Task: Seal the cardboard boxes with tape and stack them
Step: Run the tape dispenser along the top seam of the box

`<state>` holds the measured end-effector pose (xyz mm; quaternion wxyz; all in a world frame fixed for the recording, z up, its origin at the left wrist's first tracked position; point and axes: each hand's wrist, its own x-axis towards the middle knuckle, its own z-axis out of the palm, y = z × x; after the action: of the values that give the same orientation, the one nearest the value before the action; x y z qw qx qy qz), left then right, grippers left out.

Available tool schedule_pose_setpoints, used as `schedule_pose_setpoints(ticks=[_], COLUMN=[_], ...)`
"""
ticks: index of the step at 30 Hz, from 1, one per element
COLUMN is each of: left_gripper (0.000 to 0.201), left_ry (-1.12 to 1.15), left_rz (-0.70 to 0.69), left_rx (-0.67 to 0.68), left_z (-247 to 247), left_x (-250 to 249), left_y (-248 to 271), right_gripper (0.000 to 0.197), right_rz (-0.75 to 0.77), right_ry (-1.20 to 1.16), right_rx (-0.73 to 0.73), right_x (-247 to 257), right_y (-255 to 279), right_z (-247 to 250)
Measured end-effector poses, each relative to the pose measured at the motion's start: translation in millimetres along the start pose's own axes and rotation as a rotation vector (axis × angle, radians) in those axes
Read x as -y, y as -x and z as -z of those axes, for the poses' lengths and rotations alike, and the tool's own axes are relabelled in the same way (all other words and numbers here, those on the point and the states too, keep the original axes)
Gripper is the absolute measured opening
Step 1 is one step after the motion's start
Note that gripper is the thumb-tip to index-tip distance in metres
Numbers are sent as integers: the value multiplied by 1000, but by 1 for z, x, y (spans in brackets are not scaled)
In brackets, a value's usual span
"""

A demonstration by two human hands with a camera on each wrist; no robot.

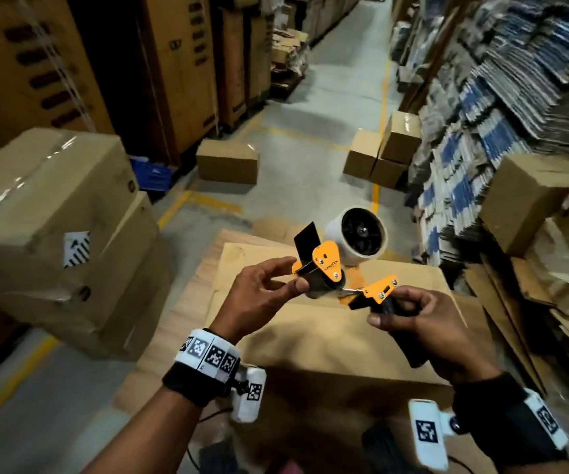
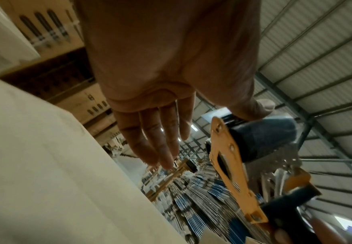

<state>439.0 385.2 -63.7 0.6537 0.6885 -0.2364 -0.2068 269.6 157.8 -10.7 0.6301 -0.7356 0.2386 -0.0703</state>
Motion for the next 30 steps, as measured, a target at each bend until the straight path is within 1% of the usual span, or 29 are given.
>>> schedule_pose_setpoints(ticks=[1,2,3,5,7,9,10,11,13,15,17,19,21,25,28,30], left_gripper=[75,78,77,68,52,31,24,23,33,53,70,71,65,55,32,20], left_ry=[-50,-107,-149,-159,-90,41,119,192,306,358,349,335,348,343,359,375], left_rz=[9,20,31,50,82,117,127,130,122,114,125,130,120,75,40,22], left_rx=[-29,-46,-59,-88,-119,-154,-182,-214,-282,-314,-273,-202,-166,-135,-82,-34], left_z=[14,27,39,61,80,93,98,102,107,109,111,118,128,132,130,129], left_x=[5,9,14,19,26,27,26,23,14,3,-4,-4,0,10,16,16], left_y=[6,13,20,33,41,45,45,45,40,32,25,22,25,36,43,46], right_gripper=[46,52,57,66,69,75,80,85,89,89,80,68,62,76,83,83], right_rz=[7,15,23,43,69,88,88,84,74,61,69,83,97,94,90,88], right_ry=[5,8,13,41,51,21,11,9,20,30,26,18,17,18,37,36], right_rx=[-31,-61,-85,-117,-134,-147,-152,-151,-116,-77,-69,-67,-74,-111,-107,-112], right_x=[1,1,2,5,11,15,17,17,15,14,16,20,23,20,18,21], right_y=[-6,-12,-18,-26,-32,-36,-37,-38,-40,-37,-32,-26,-23,-22,-23,-23], right_z=[-9,-18,-27,-44,-62,-76,-81,-86,-96,-109,-123,-135,-142,-147,-149,-150])
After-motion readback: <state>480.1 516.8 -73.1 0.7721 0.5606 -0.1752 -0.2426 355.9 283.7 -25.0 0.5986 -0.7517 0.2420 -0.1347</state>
